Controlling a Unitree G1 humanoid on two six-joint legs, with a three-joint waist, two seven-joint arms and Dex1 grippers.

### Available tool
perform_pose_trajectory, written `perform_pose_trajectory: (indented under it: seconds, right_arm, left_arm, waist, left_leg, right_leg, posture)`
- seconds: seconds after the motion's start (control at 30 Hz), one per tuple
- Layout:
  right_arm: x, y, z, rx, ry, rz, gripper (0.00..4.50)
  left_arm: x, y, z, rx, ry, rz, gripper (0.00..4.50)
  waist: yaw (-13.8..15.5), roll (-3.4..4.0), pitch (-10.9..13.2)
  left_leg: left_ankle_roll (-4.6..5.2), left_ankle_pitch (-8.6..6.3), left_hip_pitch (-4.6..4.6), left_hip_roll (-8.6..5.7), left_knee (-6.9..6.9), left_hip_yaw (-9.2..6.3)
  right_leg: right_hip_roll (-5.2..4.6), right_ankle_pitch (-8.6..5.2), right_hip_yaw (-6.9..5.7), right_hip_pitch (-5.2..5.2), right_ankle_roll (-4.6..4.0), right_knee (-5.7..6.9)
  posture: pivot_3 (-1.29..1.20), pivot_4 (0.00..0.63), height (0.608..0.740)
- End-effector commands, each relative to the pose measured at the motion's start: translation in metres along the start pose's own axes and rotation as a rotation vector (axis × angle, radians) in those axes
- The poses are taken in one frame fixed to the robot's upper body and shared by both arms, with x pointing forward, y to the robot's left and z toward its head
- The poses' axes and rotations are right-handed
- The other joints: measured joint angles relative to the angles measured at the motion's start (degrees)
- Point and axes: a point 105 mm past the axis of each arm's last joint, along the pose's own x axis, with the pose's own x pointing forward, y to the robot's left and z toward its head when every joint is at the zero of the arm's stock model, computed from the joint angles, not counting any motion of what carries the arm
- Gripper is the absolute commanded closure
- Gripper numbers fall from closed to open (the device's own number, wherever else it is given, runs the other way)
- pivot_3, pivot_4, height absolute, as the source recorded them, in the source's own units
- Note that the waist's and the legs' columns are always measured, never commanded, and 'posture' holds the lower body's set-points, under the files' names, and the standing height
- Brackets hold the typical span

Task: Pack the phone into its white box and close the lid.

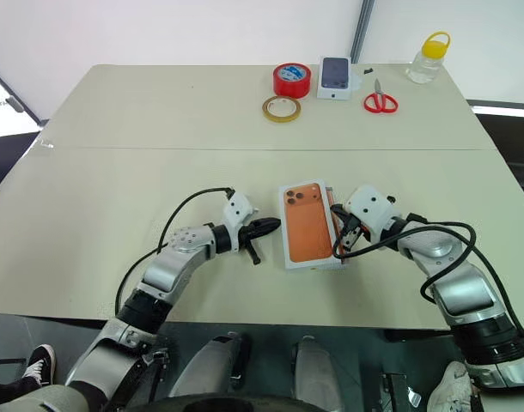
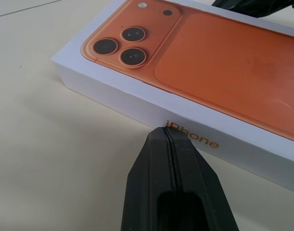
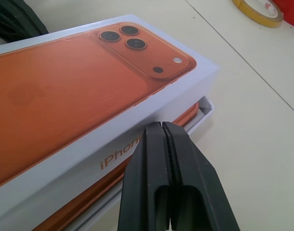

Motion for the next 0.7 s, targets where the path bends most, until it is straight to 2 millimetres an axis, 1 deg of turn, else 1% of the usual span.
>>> perform_pose_trajectory:
  seconds: [0.03,0.1,0.2,0.23,0.33,0.47,0.53,0.6,0.7]
  right_arm:
    - [-0.004,-0.003,0.014,-0.031,-0.044,-0.012,4.46]
    - [-0.004,-0.005,0.014,-0.034,-0.039,-0.020,4.46]
    - [-0.007,-0.009,0.013,-0.040,-0.033,-0.034,4.46]
    - [-0.007,-0.010,0.013,-0.042,-0.030,-0.038,4.46]
    - [-0.006,-0.013,0.012,-0.046,-0.024,-0.044,4.46]
    - [-0.006,-0.012,0.013,-0.060,-0.022,-0.035,4.46]
    - [-0.006,-0.013,0.014,-0.061,-0.024,-0.038,4.46]
    - [-0.006,-0.014,0.014,-0.053,-0.024,-0.038,4.46]
    - [-0.008,-0.013,0.009,-0.059,-0.003,-0.024,4.46]
  left_arm:
    - [0.008,-0.010,0.004,0.000,-0.015,-0.037,4.50]
    - [0.006,-0.010,0.005,0.001,-0.011,-0.037,4.50]
    - [0.001,0.002,0.015,-0.044,-0.041,-0.009,4.50]
    - [0.002,0.003,0.018,-0.046,-0.046,-0.022,4.50]
    - [0.009,-0.005,0.025,-0.036,-0.063,-0.063,4.50]
    - [0.013,-0.014,0.024,-0.023,-0.053,-0.089,4.50]
    - [0.013,-0.016,0.022,-0.038,-0.049,-0.091,4.50]
    - [0.014,-0.016,0.024,-0.027,-0.063,-0.090,4.50]
    - [0.017,-0.014,0.032,-0.018,-0.085,-0.078,4.50]
  waist:
    - [0.00,0.00,0.00]
    - [0.00,0.00,0.00]
    - [-0.01,0.00,0.00]
    - [-0.02,-0.01,0.01]
    - [-0.02,-0.01,0.01]
    - [-0.11,-0.02,0.01]
    - [-0.10,-0.02,0.01]
    - [-0.06,-0.03,0.02]
    - [-0.03,-0.03,0.02]
  left_leg:
    - [0.00,0.00,0.00,0.00,0.00,0.00]
    - [0.00,0.00,0.00,0.00,0.01,0.00]
    - [0.00,0.00,0.00,0.00,0.01,0.00]
    - [0.00,0.00,0.00,0.00,0.01,0.00]
    - [0.00,0.00,0.00,0.00,0.01,0.00]
    - [-0.01,0.01,0.00,0.01,0.01,0.00]
    - [-0.03,0.01,0.00,0.01,0.00,0.00]
    - [-0.03,0.02,0.00,0.01,0.01,0.00]
    - [-0.03,0.02,0.00,0.01,0.02,0.00]
  right_leg:
    - [0.00,0.00,0.00,0.00,0.00,0.00]
    - [0.00,0.00,0.00,0.01,0.00,0.00]
    - [0.00,0.00,0.00,0.01,0.00,0.00]
    - [0.00,0.00,0.00,0.00,0.00,0.00]
    - [0.01,0.00,0.00,-0.01,0.00,0.01]
    - [0.02,0.00,0.01,-0.02,0.00,0.01]
    - [0.03,0.00,0.01,-0.03,0.00,0.03]
    - [0.03,0.00,0.01,-0.02,0.00,0.03]
    - [0.02,0.00,0.01,-0.02,0.00,0.03]
  posture:
    - [0.00,0.150,0.740]
    - [0.00,0.150,0.740]
    - [0.00,0.150,0.740]
    - [0.00,0.150,0.740]
    - [0.00,0.150,0.740]
    - [0.00,0.150,0.740]
    - [0.00,0.150,0.740]
    - [0.00,0.150,0.740]
    - [0.00,0.150,0.740]
